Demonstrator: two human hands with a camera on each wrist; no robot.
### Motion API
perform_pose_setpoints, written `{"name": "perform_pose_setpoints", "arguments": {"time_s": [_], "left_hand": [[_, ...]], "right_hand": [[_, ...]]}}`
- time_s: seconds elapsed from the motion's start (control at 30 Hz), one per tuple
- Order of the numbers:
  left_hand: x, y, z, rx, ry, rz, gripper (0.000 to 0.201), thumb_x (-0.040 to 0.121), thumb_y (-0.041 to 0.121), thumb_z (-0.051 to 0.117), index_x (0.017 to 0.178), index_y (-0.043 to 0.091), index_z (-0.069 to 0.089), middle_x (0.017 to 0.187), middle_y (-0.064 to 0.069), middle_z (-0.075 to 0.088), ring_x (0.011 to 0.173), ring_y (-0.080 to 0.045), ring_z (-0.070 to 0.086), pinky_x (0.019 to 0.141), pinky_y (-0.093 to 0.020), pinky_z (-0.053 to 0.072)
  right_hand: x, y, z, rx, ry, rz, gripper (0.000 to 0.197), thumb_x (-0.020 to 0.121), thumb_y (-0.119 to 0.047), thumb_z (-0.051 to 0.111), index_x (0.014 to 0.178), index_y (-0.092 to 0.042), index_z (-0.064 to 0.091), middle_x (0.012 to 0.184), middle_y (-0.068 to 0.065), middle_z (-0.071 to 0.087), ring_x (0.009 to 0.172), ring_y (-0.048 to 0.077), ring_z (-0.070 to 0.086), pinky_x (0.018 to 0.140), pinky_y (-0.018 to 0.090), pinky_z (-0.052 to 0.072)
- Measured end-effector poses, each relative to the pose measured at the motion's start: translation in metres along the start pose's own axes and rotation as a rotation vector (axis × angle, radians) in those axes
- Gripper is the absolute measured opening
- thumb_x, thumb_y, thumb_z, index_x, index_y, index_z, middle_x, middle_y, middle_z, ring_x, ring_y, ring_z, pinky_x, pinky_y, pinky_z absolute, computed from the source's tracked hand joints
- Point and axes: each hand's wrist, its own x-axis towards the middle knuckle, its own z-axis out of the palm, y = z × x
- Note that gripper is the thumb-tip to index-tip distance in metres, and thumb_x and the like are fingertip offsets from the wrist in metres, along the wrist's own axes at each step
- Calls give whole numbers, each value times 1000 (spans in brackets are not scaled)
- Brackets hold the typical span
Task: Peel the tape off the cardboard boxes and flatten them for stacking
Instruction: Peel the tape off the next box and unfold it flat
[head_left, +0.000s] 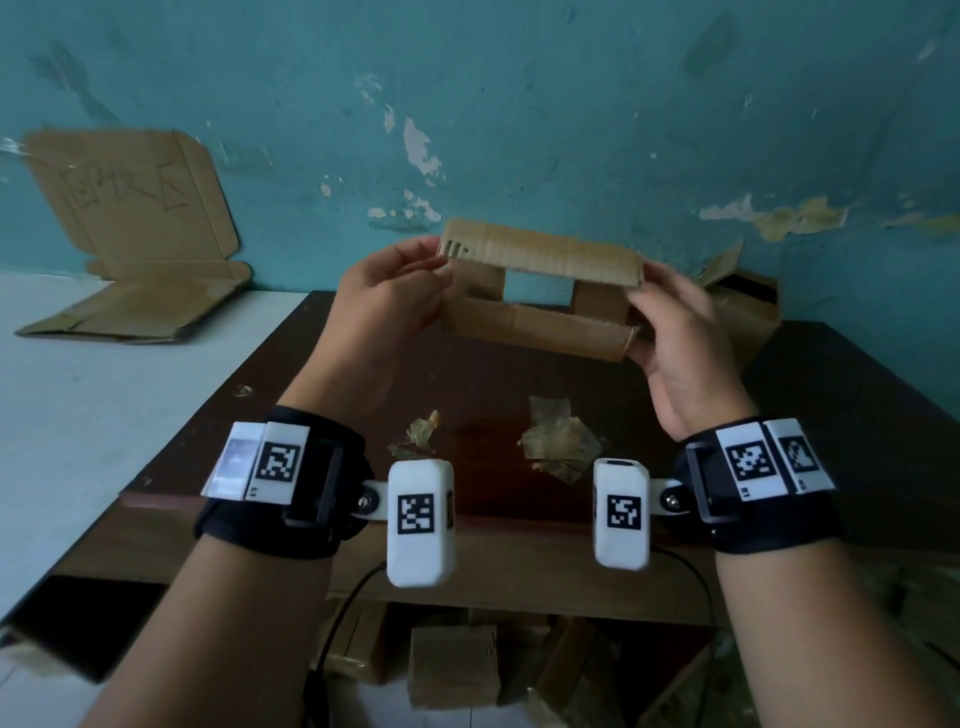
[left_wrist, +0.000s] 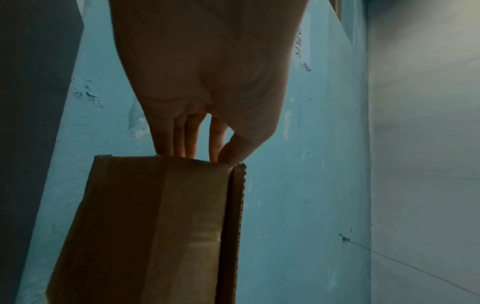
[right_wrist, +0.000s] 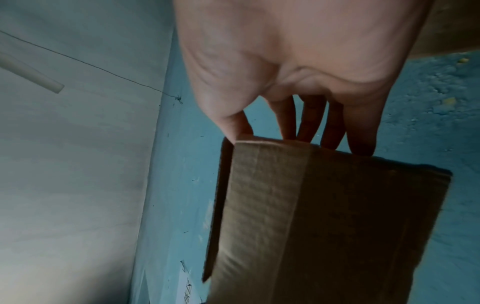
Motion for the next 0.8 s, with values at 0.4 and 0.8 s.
{"name": "perform_pose_setpoints", "arguments": {"time_s": [0.4, 0.8], "left_hand": [[-4, -9, 11, 408, 63, 78, 51, 87, 15, 79, 133, 16, 58, 114, 4, 69, 100, -6, 66, 63, -8, 50], [-12, -24, 25, 634, 238, 248, 57, 73, 38, 84, 125, 27, 65, 107, 13, 70, 100, -6, 66, 80, -26, 56]], "right_hand": [[-5, 9, 10, -418, -105, -101, 67, 86, 3, 69, 142, -26, 48, 139, -8, 53, 131, 9, 47, 109, 30, 43], [-8, 24, 21, -561, 114, -245, 69, 73, -37, 89, 125, -16, 48, 101, -24, 45, 90, -10, 50, 70, 9, 43]]}}
